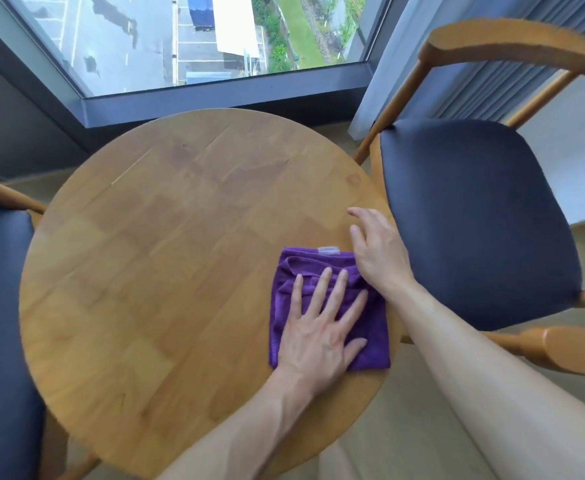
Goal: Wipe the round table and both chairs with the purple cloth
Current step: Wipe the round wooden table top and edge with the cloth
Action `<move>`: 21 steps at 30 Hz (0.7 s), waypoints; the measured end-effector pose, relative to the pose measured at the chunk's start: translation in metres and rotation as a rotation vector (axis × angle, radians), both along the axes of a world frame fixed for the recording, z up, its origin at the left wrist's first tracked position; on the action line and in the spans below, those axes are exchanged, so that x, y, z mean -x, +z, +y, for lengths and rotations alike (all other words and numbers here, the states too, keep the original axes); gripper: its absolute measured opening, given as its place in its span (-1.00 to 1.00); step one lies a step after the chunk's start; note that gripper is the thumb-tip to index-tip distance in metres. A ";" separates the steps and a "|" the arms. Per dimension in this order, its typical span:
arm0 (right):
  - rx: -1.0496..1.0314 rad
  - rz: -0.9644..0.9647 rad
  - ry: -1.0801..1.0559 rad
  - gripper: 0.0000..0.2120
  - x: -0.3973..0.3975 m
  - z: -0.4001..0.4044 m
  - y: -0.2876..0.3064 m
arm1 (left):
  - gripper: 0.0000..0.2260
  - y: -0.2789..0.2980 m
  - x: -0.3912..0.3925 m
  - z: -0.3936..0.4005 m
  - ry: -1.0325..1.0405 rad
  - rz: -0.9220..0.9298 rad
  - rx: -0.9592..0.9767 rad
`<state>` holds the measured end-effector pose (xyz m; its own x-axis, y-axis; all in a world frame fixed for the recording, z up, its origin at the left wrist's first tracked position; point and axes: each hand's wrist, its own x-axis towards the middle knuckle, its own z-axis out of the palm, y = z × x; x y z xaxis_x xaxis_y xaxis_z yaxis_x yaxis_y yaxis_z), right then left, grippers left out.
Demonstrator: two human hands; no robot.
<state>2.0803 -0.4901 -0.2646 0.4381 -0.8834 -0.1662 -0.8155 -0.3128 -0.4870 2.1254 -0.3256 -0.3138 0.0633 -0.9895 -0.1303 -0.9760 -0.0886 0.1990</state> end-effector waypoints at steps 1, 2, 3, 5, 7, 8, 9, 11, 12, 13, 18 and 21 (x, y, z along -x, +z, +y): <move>-0.003 0.050 -0.009 -0.64 -0.002 -0.001 -0.003 | -0.38 -0.002 -0.013 0.010 -0.049 -0.019 0.008; 0.012 0.120 -0.020 -0.64 -0.004 -0.001 -0.006 | -0.39 -0.003 -0.030 0.018 -0.081 -0.038 0.010; 0.034 0.200 -0.016 -0.63 -0.006 0.000 -0.008 | -0.40 -0.003 -0.049 0.023 -0.085 -0.061 0.010; 0.057 0.317 0.014 -0.57 -0.010 0.005 -0.013 | -0.41 -0.002 -0.092 0.024 0.003 -0.111 0.009; 0.063 0.365 0.039 -0.48 -0.011 0.012 -0.017 | -0.42 -0.002 -0.133 0.019 0.189 -0.135 -0.021; 0.067 0.379 0.047 -0.45 -0.011 0.015 -0.019 | -0.41 -0.003 -0.153 0.015 0.295 -0.134 -0.045; 0.068 0.388 0.052 -0.43 -0.011 0.018 -0.021 | -0.41 -0.004 -0.170 0.010 0.409 -0.120 -0.070; 0.073 0.400 0.059 -0.42 -0.012 0.021 -0.025 | -0.43 -0.005 -0.185 -0.004 0.630 -0.087 -0.100; 0.080 0.402 0.059 -0.43 -0.013 0.022 -0.027 | -0.43 -0.006 -0.182 -0.014 0.719 -0.077 -0.108; 0.086 0.400 0.055 -0.45 -0.014 0.023 -0.028 | -0.43 -0.006 -0.171 -0.025 0.780 -0.071 -0.108; 0.081 0.325 -0.064 -0.59 -0.020 0.020 -0.022 | -0.45 -0.002 -0.081 -0.024 0.429 -0.087 -0.043; 0.033 0.324 -0.123 -0.56 -0.031 0.022 -0.017 | -0.48 -0.002 -0.066 0.021 0.170 -0.088 -0.009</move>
<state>2.1109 -0.4679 -0.2813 0.2574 -0.9334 -0.2502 -0.9586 -0.2140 -0.1880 2.1910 -0.3042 -0.3163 0.2408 -0.9623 -0.1261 -0.9605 -0.2550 0.1117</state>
